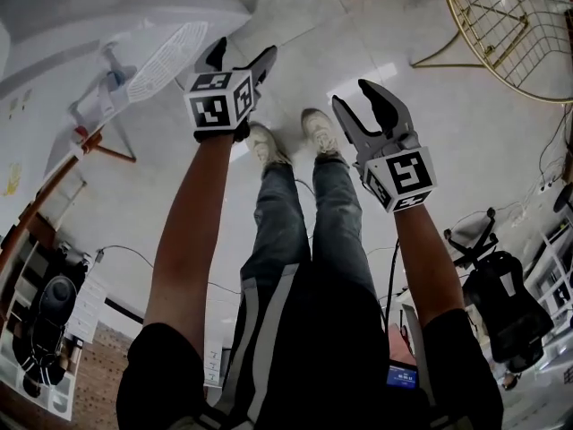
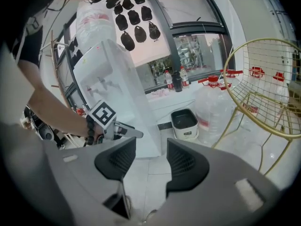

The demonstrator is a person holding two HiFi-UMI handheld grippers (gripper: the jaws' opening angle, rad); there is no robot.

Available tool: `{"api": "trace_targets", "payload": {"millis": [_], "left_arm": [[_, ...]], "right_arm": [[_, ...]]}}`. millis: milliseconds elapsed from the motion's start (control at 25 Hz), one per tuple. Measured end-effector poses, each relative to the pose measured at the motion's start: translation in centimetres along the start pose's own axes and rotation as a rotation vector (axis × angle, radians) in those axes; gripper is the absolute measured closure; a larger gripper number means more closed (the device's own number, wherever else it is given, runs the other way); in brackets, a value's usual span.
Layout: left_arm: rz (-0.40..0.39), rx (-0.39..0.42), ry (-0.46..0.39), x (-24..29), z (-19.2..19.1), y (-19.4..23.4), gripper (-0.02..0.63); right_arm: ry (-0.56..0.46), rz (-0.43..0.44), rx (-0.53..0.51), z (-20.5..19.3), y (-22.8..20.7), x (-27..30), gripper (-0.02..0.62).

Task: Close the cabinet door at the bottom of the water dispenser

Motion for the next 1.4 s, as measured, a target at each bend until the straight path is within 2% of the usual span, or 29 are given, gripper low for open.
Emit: {"api": "trace_targets", "payload": {"millis": [160,320,440,560,640,760,840,1080,1200,1280,1400], "left_arm": [[-0.013,0.002,-0.009,-5.8,-2.0,-0.8,0.175],[-0.001,-0.055,-0.058,-10.3,-2.6,2.4,0.176],[0.006,-0.093,-0.137,-12.9,-0.8,3.7,0.180],[0.003,-0.108,-0.199,-16.9,1.3,2.4,0.183],[0.001,-0.109,-0.230,-19.8,2.6,1.2,0.184],[0.015,-0.091,-0.282,-23.7,5.1,0.1,0.185],[0.024,-0.094,-0.313,-26.5,6.1,-0.3,0.186],[0.032,-0.107,-0.417,-34.4,9.4,-2.2,0.193],[0.032,-0.094,-0.472,-37.5,11.0,-3.4,0.193],[0.031,-0.106,-0.505,-39.1,11.6,-3.7,0.193],[0.036,-0.104,-0.556,-41.2,12.6,-3.8,0.193]], "right_arm": [[-0.030,0.014,-0.004,1.3,2.6,-1.4,0.393],[-0.027,0.035,-0.020,2.7,6.1,0.9,0.393],[-0.050,0.051,-0.071,5.4,7.6,1.9,0.393],[-0.079,0.059,-0.101,8.2,9.2,0.0,0.394],[-0.100,0.063,-0.063,10.2,10.1,-1.8,0.402],[-0.190,0.057,0.039,14.0,11.2,-3.7,0.405],[-0.240,0.069,0.057,16.2,12.7,-4.5,0.408],[-0.279,0.162,-0.057,21.7,17.1,-6.9,0.408],[-0.316,0.173,-0.054,24.1,18.0,-8.3,0.416],[-0.350,0.176,-0.056,25.5,18.7,-8.9,0.453],[-0.383,0.205,-0.090,27.3,19.9,-9.8,0.459]]}}
Point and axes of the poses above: the fingertips, and each gripper's own axes: x forward along the fingers, y to its left, z out of its top, the point moved 6 cm from there along -x, backward along the fingers, and after that the axes turned 3 degrees about z, right-handed, at the moved point
